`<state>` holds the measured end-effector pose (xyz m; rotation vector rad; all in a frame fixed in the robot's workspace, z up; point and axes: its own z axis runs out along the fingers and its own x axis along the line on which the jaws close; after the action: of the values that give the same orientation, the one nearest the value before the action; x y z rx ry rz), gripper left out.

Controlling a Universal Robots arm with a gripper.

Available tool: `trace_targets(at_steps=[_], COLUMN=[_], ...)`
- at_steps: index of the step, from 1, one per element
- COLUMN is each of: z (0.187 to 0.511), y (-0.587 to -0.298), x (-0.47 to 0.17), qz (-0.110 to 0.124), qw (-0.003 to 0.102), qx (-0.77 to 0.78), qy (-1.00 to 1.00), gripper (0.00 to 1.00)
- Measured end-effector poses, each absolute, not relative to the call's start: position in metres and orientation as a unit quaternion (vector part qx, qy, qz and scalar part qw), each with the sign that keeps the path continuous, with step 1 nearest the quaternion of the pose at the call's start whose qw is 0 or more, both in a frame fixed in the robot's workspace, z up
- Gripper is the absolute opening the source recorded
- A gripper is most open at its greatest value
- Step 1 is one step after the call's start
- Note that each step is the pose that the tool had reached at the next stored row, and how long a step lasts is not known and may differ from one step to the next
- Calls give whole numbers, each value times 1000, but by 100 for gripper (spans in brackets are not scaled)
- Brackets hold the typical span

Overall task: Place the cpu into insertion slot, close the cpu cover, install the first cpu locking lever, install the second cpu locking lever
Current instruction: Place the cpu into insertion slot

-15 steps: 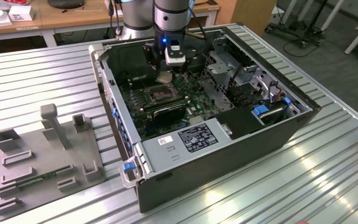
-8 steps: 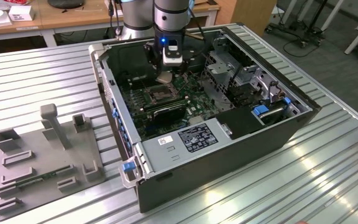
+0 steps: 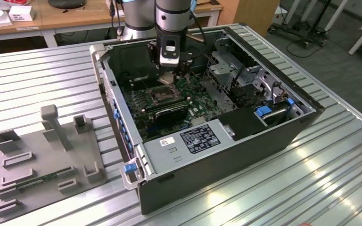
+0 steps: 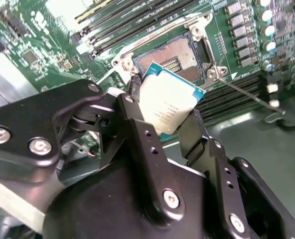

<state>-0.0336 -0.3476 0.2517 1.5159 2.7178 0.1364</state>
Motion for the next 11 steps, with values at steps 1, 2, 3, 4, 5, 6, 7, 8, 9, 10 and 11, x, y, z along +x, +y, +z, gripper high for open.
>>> trace_targets(at_steps=[1, 2, 3, 4, 5, 6, 7, 8, 9, 10, 11], z=[252, 252, 251, 251, 251, 251, 251, 251, 251, 251, 251], y=[-348, -348, -348, -348, -348, -348, -348, -348, -348, -348, -348], x=[-34, -34, -34, -34, -34, -34, -34, -34, -34, -34, -34], qz=[44, 43, 43, 43, 43, 43, 43, 43, 43, 42, 42], qw=[14, 14, 14, 15, 15, 16, 16, 16, 17, 17, 17], qx=[494, 502, 510, 518, 526, 534, 541, 549, 556, 563, 567], qy=[868, 864, 859, 854, 849, 844, 840, 835, 830, 825, 823], gripper=[54, 54, 54, 54, 54, 54, 54, 54, 54, 54, 54])
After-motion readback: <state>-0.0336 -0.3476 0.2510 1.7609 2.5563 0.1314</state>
